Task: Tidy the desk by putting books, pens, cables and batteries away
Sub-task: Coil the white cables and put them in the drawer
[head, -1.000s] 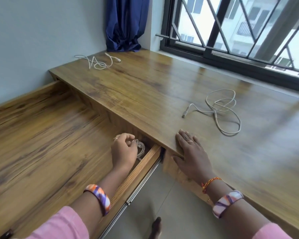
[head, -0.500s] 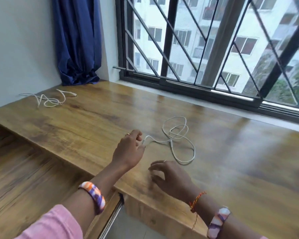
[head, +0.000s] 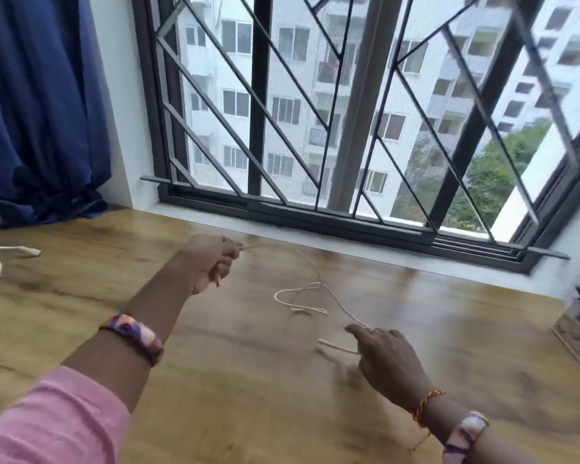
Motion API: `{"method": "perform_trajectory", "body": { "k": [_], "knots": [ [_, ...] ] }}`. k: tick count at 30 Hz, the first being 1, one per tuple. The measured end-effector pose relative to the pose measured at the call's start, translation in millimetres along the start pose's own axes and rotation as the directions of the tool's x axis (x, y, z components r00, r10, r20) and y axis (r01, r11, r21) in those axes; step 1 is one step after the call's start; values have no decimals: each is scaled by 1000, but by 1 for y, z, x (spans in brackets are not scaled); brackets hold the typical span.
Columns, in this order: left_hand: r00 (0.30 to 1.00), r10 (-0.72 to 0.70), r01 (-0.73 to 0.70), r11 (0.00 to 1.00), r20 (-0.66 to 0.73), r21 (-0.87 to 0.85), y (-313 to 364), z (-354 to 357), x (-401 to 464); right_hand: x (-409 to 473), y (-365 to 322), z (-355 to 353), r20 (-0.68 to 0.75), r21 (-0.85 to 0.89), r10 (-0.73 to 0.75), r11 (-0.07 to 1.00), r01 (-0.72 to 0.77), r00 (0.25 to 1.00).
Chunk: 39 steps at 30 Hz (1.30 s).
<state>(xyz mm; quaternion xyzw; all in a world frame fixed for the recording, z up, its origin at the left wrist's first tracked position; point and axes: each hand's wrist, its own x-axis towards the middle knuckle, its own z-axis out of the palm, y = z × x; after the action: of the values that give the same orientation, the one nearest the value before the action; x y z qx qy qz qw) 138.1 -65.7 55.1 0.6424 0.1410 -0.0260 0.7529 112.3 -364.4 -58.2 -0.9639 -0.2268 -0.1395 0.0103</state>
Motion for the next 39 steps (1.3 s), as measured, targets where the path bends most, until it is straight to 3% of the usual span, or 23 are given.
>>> {"method": "perform_trajectory", "body": {
  "k": [3, 6, 7, 9, 10, 15, 17, 18, 20, 22, 23, 25, 27, 31, 32, 34, 37, 39],
  "knots": [
    [997, 22, 9, 912, 70, -411, 56, 3, 7, 5, 34, -5, 50, 12, 91, 996, -92, 995],
    [983, 71, 21, 873, 170, -487, 86, 23, 7, 26, 49, -14, -158, 283, 215, 945, -164, 964],
    [974, 96, 12, 883, 205, -468, 93, 34, 7, 36, 45, -28, -251, 389, 281, 906, -169, 927],
    [951, 135, -5, 905, 277, -424, 104, 58, 4, 61, 29, -64, -499, 508, 341, 860, -50, 797],
    [934, 155, -13, 915, 323, -403, 108, 71, 1, 75, 21, -83, -555, 579, 367, 815, 29, 747],
    [816, 247, -124, 958, 523, -258, 132, 125, -14, 126, 10, -167, -496, 791, 355, 560, 245, 792],
    [814, 211, -250, 968, 541, -2, 138, 135, -18, 136, 24, -184, -455, 856, 413, 448, 258, 789],
    [817, 167, -301, 940, 551, 161, 139, 139, -21, 139, 34, -189, -460, 859, 442, 442, 259, 770],
    [775, 77, -336, 892, 628, 304, 139, 147, -31, 145, 52, -195, -543, 773, 439, 594, 223, 716],
    [712, 132, -328, 931, 690, 160, 143, 158, -40, 150, 58, -198, -592, 682, 383, 707, 187, 709],
    [694, 209, -325, 945, 689, 41, 148, 162, -41, 152, 57, -198, -582, 684, 369, 703, 192, 724],
    [679, 364, -303, 930, 638, -208, 162, 169, -38, 151, 51, -193, -479, 777, 371, 602, 187, 795],
    [688, 477, -246, 863, 548, -442, 181, 167, -36, 147, 46, -186, -314, 894, 362, 424, 145, 878],
    [754, 530, -103, 680, 389, -726, 204, 152, -34, 141, 35, -184, -176, 961, 252, 254, 111, 951],
    [765, 538, -79, 625, 355, -777, 207, 147, -34, 140, 31, -185, -164, 959, 201, 262, 108, 966],
    [773, 551, -49, 547, 315, -836, 213, 135, -36, 138, 22, -184, -118, 910, 69, 408, 80, 991],
    [757, 572, -157, 630, 317, -760, 223, 114, -37, 135, 11, -172, 64, 803, -35, 596, -30, 997],
    [769, 591, -353, 709, 244, -610, 223, 103, -34, 134, 11, -157, 132, 712, -6, 696, -90, 991]
  ]
}}
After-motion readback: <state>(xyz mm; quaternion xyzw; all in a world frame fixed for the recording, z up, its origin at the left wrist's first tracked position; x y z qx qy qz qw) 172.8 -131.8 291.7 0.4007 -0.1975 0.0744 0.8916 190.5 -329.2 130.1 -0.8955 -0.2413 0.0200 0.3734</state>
